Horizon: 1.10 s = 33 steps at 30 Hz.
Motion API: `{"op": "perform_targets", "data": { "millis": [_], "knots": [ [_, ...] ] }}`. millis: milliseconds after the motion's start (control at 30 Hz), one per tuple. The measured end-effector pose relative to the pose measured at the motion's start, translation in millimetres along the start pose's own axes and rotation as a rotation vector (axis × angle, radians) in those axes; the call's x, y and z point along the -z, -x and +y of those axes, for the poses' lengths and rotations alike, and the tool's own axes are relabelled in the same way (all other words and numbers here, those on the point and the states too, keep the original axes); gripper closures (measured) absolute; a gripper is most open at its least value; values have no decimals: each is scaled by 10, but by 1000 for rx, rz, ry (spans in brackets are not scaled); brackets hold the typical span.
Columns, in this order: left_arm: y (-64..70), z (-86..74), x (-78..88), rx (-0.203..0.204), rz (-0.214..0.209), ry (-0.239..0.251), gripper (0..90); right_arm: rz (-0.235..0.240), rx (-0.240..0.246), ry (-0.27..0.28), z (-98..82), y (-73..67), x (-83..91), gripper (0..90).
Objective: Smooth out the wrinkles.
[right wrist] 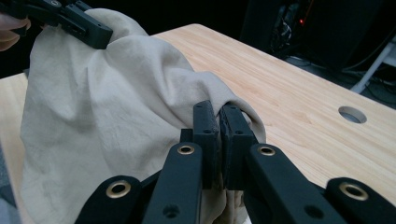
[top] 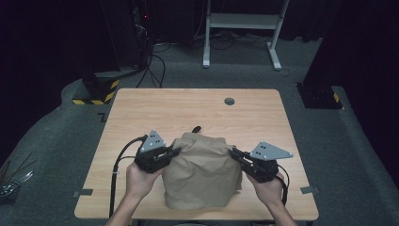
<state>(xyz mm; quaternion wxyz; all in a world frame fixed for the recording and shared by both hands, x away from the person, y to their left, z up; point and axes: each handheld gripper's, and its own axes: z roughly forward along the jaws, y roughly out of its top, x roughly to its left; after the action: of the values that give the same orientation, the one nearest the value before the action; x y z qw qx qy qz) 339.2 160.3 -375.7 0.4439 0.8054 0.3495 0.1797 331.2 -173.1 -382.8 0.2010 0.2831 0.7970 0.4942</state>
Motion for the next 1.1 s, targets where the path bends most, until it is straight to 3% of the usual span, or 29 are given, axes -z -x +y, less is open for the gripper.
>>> {"op": "perform_targets", "data": {
  "millis": [400, 533, 767, 1000, 1100],
  "knots": [
    [-260, 72, -289, 25, 26, -43, 830, -23, -54, -40, 46, 238, -295, 864],
    [-347, 70, -361, 59, 14, -38, 826, -28, -85, -47, 34, 315, -379, 864],
    [-446, 103, -522, 59, 58, -44, 821, -50, -122, -69, 25, 460, -571, 864],
    [-624, 101, -800, 90, 93, -94, 814, -65, -165, -131, 11, 655, -835, 864],
    [-670, 54, -948, 76, 128, -124, 816, -83, -163, -166, -15, 690, -953, 864]
  ]
}}
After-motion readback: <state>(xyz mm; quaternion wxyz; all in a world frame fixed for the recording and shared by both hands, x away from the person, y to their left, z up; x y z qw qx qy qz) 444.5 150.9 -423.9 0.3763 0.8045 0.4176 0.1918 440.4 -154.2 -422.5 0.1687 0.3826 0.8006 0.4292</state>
